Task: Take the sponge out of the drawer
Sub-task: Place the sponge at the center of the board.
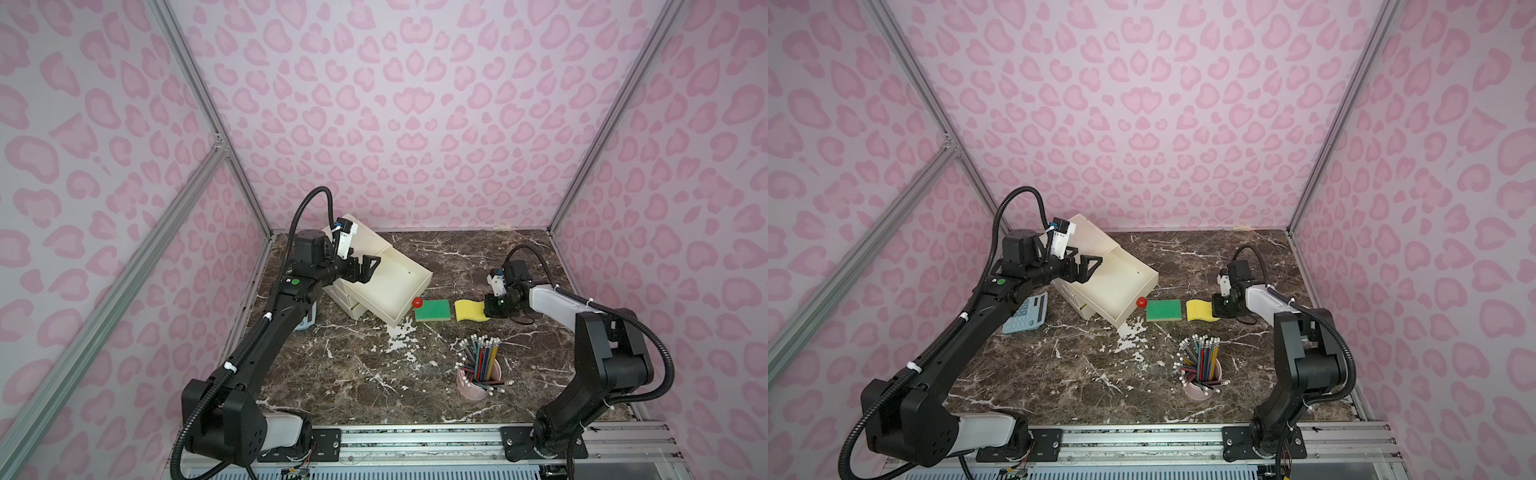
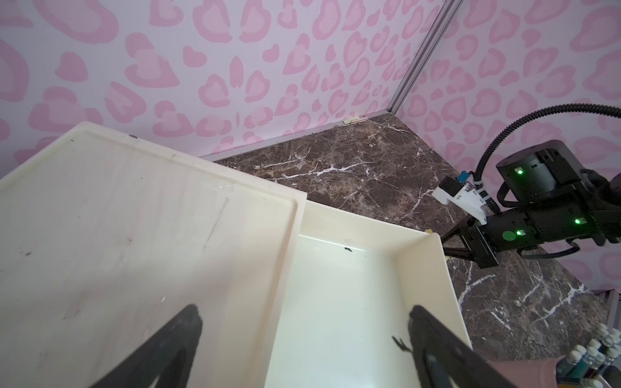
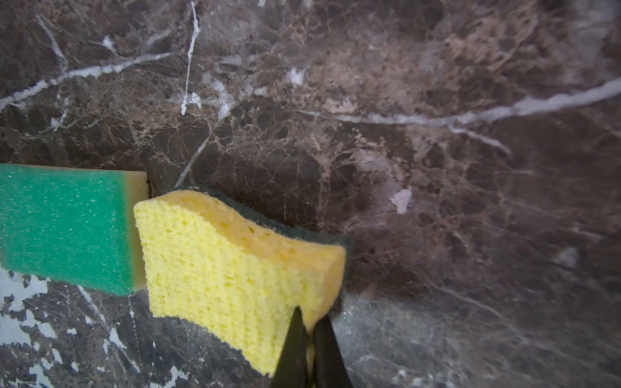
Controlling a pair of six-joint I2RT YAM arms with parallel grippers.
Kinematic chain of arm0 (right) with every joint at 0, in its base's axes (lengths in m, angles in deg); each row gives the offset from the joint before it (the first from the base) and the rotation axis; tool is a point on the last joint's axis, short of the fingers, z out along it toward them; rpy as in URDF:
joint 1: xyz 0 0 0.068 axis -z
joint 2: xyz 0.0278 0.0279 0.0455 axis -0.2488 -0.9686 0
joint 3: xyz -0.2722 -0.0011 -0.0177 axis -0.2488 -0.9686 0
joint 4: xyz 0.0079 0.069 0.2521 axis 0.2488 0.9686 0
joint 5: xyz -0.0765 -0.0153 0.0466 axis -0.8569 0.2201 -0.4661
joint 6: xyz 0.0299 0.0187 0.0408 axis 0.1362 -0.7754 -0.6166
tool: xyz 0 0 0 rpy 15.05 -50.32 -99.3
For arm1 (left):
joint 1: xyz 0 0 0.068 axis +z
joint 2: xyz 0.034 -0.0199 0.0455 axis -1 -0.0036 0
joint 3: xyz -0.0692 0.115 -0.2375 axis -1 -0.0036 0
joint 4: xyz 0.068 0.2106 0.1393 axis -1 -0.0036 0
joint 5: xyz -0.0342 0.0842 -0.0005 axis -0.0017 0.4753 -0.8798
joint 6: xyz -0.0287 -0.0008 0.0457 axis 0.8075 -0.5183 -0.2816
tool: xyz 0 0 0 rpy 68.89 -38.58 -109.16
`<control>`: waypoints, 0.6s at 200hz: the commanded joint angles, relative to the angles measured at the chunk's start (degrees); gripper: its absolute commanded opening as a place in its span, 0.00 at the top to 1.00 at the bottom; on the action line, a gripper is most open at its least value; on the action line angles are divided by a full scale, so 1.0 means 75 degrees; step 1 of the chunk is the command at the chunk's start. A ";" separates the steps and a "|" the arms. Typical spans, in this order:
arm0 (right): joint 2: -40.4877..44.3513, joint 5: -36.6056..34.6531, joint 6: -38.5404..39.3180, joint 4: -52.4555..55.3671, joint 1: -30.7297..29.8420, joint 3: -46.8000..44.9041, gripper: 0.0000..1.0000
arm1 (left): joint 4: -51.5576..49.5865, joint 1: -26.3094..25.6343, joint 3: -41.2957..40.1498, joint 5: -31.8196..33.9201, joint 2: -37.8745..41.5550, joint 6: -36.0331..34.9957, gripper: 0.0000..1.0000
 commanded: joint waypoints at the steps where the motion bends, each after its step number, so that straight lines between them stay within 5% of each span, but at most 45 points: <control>1: -0.0114 -0.0364 -0.0070 0.0132 -0.0035 0.0014 1.00 | 0.0275 0.0001 -0.0027 -0.0045 0.0041 -0.0066 0.02; 120: -0.0252 -0.0908 -0.0391 0.0139 -0.0111 0.0039 0.82 | 0.0324 -0.0001 -0.0060 -0.0126 0.0042 -0.0088 0.02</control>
